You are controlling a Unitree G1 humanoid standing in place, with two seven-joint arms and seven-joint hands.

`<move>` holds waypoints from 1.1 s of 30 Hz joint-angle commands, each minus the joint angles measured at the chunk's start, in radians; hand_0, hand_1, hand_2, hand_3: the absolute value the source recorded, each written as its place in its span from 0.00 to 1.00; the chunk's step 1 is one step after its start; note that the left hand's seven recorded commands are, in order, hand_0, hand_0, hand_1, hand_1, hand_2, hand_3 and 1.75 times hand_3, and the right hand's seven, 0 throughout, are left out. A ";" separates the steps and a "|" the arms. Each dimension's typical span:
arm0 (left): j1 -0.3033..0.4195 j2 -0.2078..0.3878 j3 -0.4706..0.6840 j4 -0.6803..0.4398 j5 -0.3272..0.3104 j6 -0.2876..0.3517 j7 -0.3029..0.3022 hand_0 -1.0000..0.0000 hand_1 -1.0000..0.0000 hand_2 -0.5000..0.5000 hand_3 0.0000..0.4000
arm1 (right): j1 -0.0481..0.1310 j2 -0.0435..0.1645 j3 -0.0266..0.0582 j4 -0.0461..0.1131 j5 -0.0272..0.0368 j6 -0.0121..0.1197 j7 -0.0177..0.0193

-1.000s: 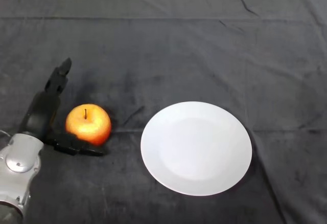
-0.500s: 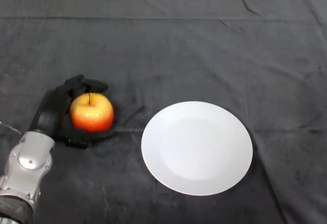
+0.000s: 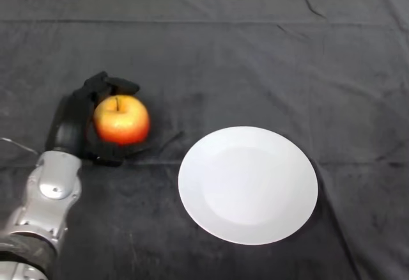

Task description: Move the apple to the plate

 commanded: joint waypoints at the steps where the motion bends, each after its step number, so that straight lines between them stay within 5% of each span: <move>1: 0.030 -0.015 -0.028 -0.067 0.014 0.015 0.013 0.00 0.00 0.50 1.00 | -0.040 -0.024 -0.0065 -0.014 0.0219 -0.004 0.0004; 10: 0.084 -0.009 -0.149 -0.193 -0.005 0.040 -0.003 0.00 0.00 0.50 1.00 | -0.039 -0.022 -0.0055 -0.017 0.0216 -0.005 -0.0007; 33: 0.064 -0.022 -0.384 -0.184 -0.098 0.082 -0.022 0.00 0.00 0.50 1.00 | -0.038 -0.021 -0.0045 -0.021 0.0218 -0.004 -0.0022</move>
